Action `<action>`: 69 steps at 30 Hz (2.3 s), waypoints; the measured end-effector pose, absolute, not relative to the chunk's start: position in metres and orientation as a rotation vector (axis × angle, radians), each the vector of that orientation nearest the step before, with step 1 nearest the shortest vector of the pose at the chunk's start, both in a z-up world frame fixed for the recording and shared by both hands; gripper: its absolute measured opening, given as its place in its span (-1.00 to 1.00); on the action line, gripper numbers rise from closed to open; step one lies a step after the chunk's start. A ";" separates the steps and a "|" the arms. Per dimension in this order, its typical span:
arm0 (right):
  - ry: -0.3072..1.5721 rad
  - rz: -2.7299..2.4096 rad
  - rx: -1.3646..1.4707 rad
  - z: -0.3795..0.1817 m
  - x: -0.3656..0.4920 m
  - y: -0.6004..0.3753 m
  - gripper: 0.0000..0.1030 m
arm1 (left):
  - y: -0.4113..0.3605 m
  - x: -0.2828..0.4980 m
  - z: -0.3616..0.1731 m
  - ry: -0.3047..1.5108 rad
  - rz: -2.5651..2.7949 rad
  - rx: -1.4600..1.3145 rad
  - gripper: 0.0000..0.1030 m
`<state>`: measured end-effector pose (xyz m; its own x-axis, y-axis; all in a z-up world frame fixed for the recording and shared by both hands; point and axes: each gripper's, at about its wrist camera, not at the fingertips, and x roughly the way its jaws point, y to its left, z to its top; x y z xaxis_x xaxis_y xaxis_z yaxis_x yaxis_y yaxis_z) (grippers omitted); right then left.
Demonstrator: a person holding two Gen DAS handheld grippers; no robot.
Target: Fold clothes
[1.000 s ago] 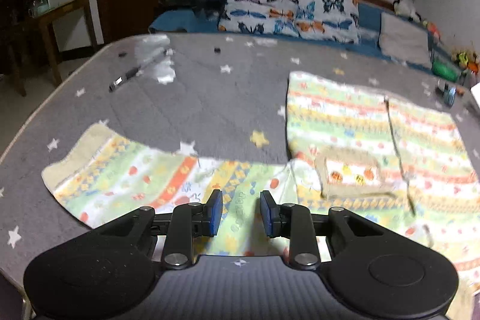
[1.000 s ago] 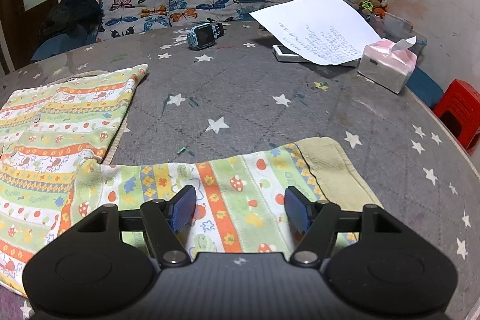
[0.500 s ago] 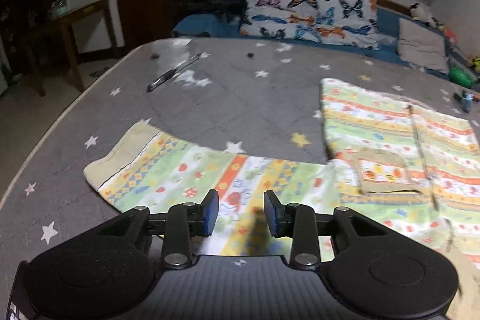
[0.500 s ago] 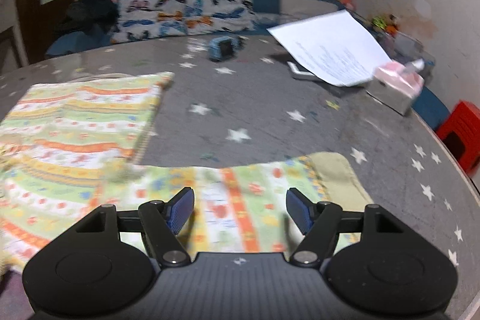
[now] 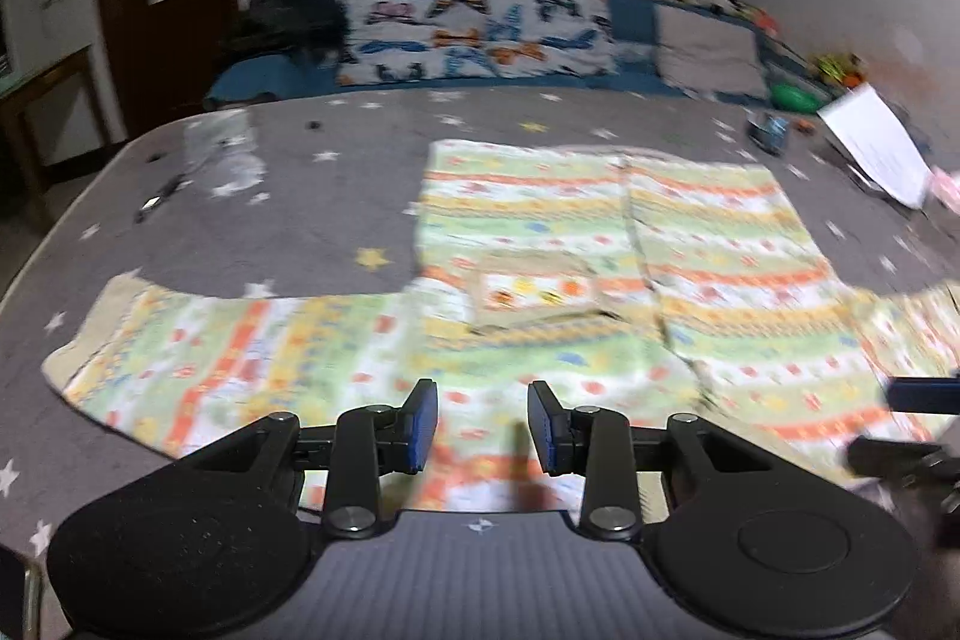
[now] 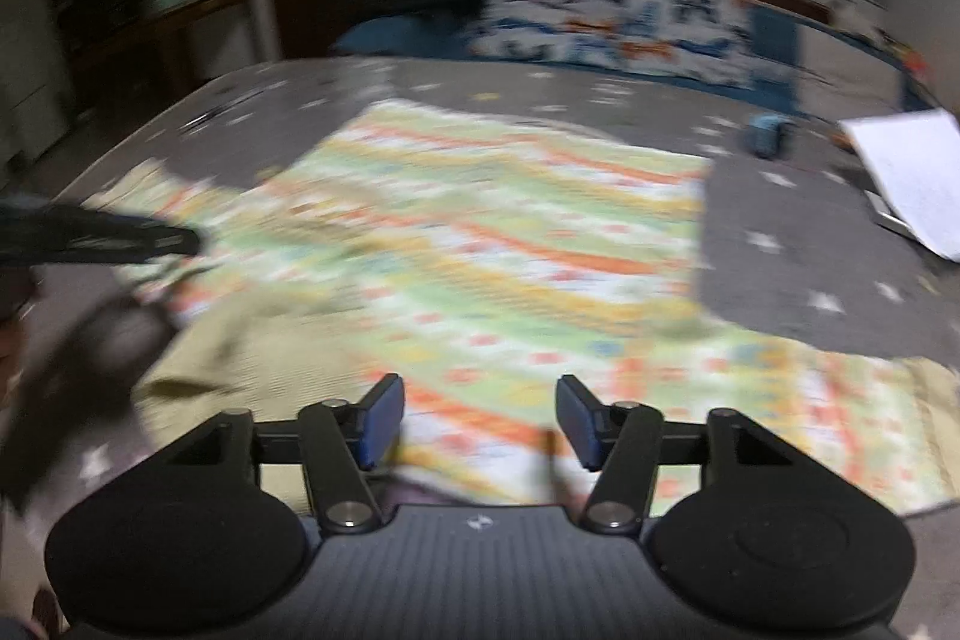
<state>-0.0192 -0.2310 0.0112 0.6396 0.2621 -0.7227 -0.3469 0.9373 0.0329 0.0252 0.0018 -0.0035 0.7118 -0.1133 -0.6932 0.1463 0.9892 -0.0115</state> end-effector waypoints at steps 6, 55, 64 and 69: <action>0.811 0.469 -0.169 0.006 -0.029 -0.184 -0.19 | -0.014 0.018 -0.017 0.780 -0.196 0.129 -0.30; 0.832 0.509 -0.105 -0.003 -0.007 -0.162 -0.79 | -0.005 -0.002 0.001 0.701 -0.317 0.193 -0.30; 0.796 0.438 -0.105 0.005 -0.030 -0.188 -0.75 | -0.030 0.009 -0.013 0.712 -0.368 0.199 -0.30; 0.766 0.284 -0.052 0.009 -0.042 -0.242 -0.51 | -0.034 0.005 -0.026 0.722 -0.366 0.232 -0.30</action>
